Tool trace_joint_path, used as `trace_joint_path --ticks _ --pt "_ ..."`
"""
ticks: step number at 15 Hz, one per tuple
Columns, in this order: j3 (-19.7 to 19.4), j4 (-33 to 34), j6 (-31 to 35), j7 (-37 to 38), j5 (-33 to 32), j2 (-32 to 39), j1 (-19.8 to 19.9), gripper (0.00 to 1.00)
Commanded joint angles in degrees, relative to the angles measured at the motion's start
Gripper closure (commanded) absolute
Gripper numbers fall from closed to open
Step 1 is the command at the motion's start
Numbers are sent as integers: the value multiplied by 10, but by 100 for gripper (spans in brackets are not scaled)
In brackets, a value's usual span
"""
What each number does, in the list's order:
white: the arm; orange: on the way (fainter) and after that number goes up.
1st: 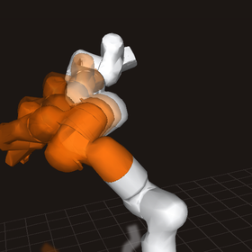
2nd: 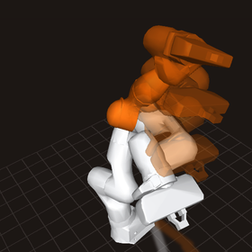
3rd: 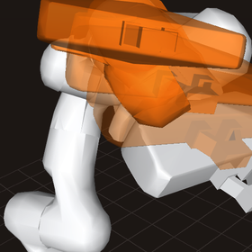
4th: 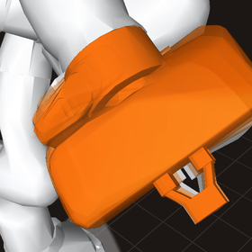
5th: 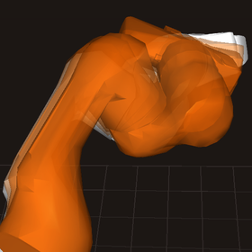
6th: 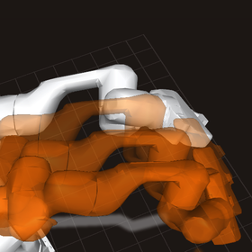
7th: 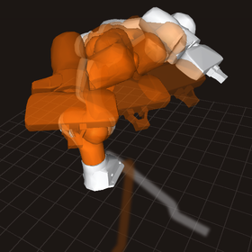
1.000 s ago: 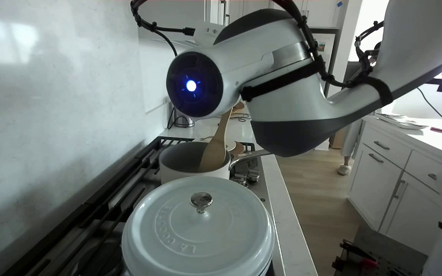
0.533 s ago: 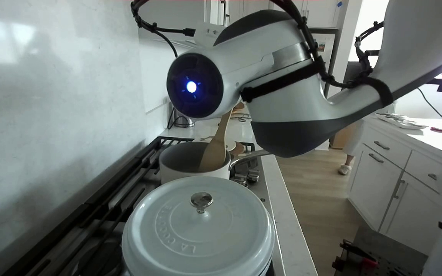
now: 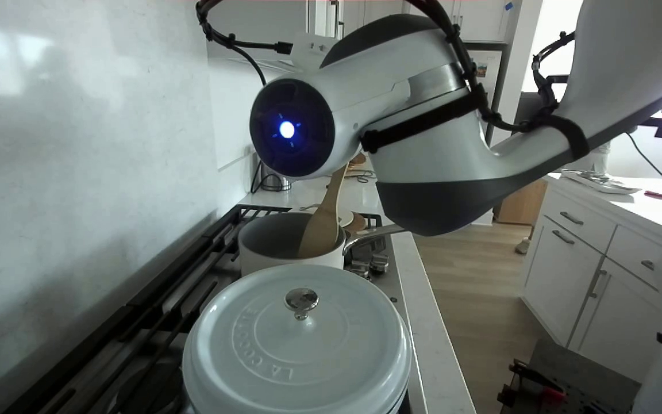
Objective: Use the wooden spoon to mix inside the pot
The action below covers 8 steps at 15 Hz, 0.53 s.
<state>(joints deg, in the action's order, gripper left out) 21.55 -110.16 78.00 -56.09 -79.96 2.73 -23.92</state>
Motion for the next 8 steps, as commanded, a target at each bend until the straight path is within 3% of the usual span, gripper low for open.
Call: trace_joint_path --ticks 1,5,6,8 --pt "4 1 -1 0 0 1 4 72" --pt "4 1 -1 0 0 1 4 72" --pt "3 4 -2 -3 -3 1 5 93" --pt "2 16 -1 -5 0 0 7 93"
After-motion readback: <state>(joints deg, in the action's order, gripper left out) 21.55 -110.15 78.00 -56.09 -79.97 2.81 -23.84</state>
